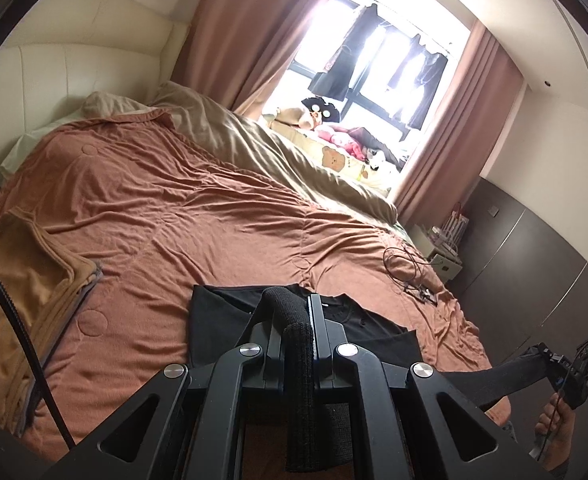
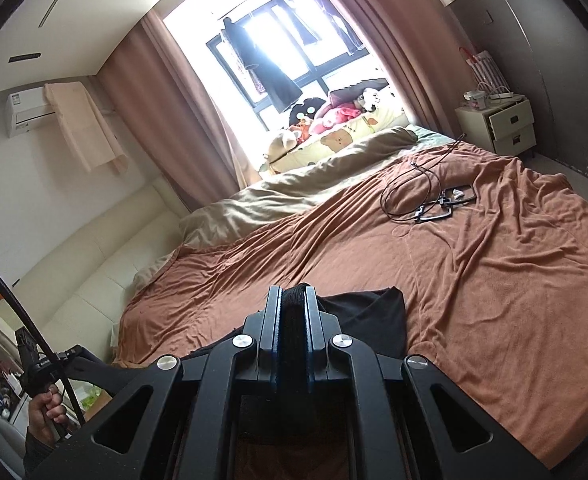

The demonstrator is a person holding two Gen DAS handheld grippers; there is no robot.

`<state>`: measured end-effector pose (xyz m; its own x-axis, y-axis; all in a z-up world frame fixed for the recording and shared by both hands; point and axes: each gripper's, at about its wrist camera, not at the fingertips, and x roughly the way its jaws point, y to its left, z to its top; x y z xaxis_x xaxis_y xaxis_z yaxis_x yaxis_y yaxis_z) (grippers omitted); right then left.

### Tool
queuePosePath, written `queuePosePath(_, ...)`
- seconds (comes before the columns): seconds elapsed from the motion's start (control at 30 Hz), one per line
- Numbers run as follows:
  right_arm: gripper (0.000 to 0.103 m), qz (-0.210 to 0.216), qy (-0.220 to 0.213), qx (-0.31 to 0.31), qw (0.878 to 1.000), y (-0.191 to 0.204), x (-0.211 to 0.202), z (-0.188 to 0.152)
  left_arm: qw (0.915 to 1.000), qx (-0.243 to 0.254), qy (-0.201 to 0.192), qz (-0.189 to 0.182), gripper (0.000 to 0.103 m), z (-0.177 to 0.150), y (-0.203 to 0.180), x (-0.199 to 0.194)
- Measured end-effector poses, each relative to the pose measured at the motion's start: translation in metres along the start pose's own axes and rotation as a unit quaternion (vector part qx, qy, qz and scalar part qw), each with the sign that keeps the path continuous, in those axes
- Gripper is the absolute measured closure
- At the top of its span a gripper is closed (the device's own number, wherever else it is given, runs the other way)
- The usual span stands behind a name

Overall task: Fold small clothes
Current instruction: 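Lift the hem with both grippers and fold it toward the collar, then lower the hem near the collar and open both grippers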

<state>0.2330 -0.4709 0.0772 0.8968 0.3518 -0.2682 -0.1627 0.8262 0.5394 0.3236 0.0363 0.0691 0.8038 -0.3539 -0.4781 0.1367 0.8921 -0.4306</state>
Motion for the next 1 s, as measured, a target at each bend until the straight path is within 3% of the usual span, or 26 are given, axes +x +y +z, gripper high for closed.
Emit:
queuePosePath(0.47,0.097,-0.030,0.049,-0.013,0.998,-0.003,0.121,0.042,0.9975,0.004,0.055,0.045,0.094,0.027,0.022,0.109)
queuePosePath(1.0,0.097,-0.075,0.123,0.007,0.990,-0.031,0.245,0.033,0.9861,-0.003,0.137,0.094,0.094,0.001,0.066,0.233)
